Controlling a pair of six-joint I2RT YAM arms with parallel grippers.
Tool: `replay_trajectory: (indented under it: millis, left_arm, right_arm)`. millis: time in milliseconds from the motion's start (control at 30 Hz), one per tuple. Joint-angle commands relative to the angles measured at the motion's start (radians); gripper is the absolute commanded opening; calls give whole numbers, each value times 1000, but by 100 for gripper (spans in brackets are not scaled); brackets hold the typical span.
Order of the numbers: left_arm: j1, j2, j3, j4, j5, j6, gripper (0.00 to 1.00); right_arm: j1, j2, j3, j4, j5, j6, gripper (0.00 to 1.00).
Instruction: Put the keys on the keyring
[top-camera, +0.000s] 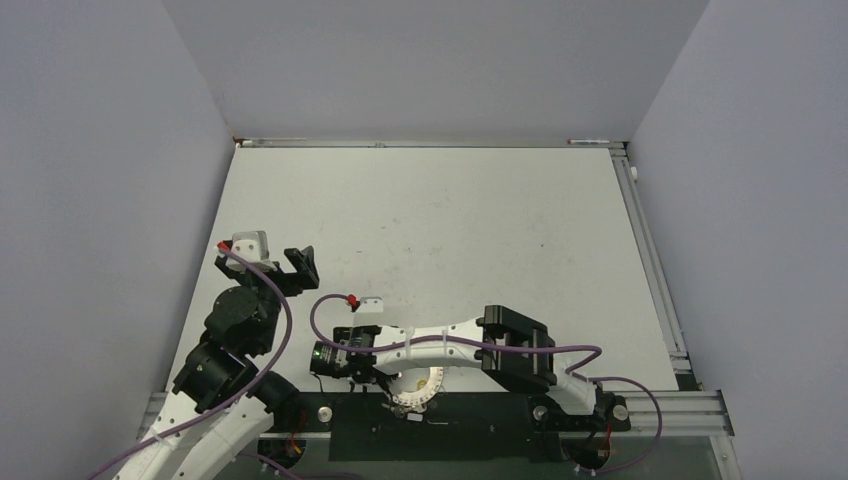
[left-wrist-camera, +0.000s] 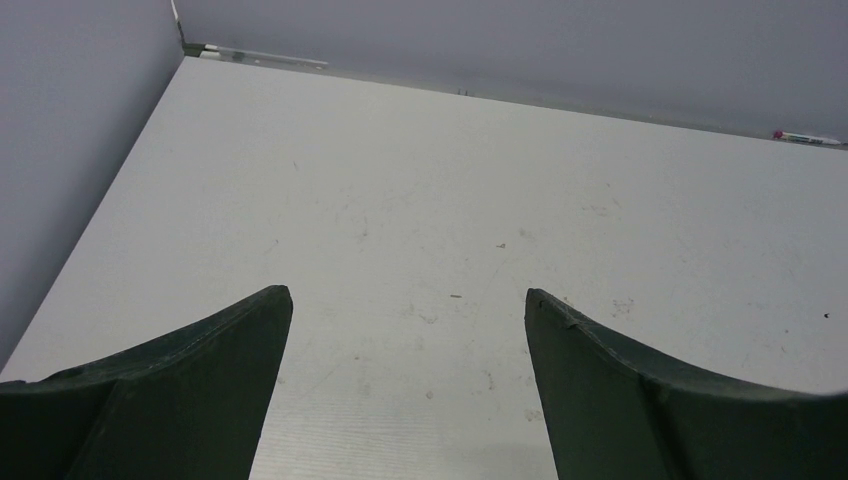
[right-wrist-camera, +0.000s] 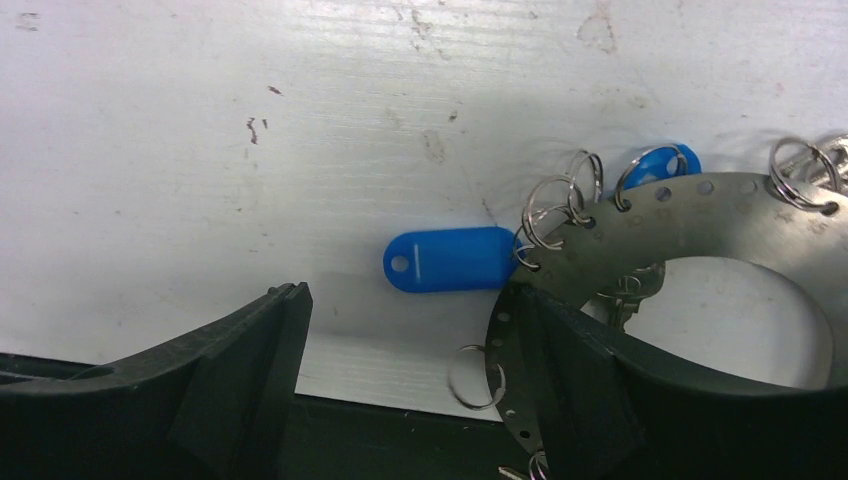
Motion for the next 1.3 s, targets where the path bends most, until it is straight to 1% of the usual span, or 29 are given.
replay_trajectory:
  millis: [0, 100, 233, 333, 433, 600, 667, 733, 767, 833, 933, 1000, 1067, 1100, 1133, 1233, 1267]
  left_arm:
    - [-21, -25, 3, 17, -26, 17, 84]
    - [-33, -35, 2, 19, -32, 20, 84]
    - [-42, -42, 0, 19, -35, 22, 84]
    - [-47, -44, 0, 20, -30, 22, 84]
    - [-52, -42, -1, 21, -27, 22, 84]
    - [-75, -46, -4, 22, -28, 27, 84]
    - [-88, -49, -6, 22, -33, 32, 84]
    - [-100, -50, -8, 23, -42, 35, 84]
    - [-105, -51, -9, 25, -46, 37, 84]
    - [-113, -50, -10, 25, -51, 41, 84]
    - [-117, -48, -10, 26, -53, 43, 85]
    - [-118, -48, -10, 27, -52, 43, 85]
    - [-117, -48, -11, 27, -52, 45, 85]
    - [-117, -50, -12, 29, -52, 45, 85]
    - [-117, -48, -13, 29, -51, 45, 85]
    - [-118, -46, -14, 31, -52, 46, 85]
    - [-117, -45, -14, 31, -51, 46, 85]
  right_arm:
    - [21, -5, 44, -151, 48, 70, 74]
    - [27, -36, 60, -174, 72, 79, 73]
    - [40, -44, 95, -257, 108, 118, 72]
    - [42, -40, 69, -259, 97, 135, 72]
    - [42, -34, 16, -204, 77, 136, 66]
    - [35, 12, 12, -186, 84, 130, 58]
    - [27, 21, 2, -162, 81, 123, 52]
    - [20, 19, -19, -143, 78, 121, 41]
    - [16, 14, -37, -129, 72, 122, 40]
    - [7, 1, -70, -102, 57, 119, 39]
    - [3, 3, -89, -90, 40, 111, 42]
    - [1, 17, -89, -82, 27, 90, 41]
    - [-2, 34, -82, -77, 10, 67, 32]
    - [-2, 41, -78, -83, 8, 63, 30]
    - [-1, 45, -77, -85, 8, 57, 25]
    - [-7, 40, -91, -79, 8, 43, 15]
    - [-12, 34, -103, -72, 7, 37, 10]
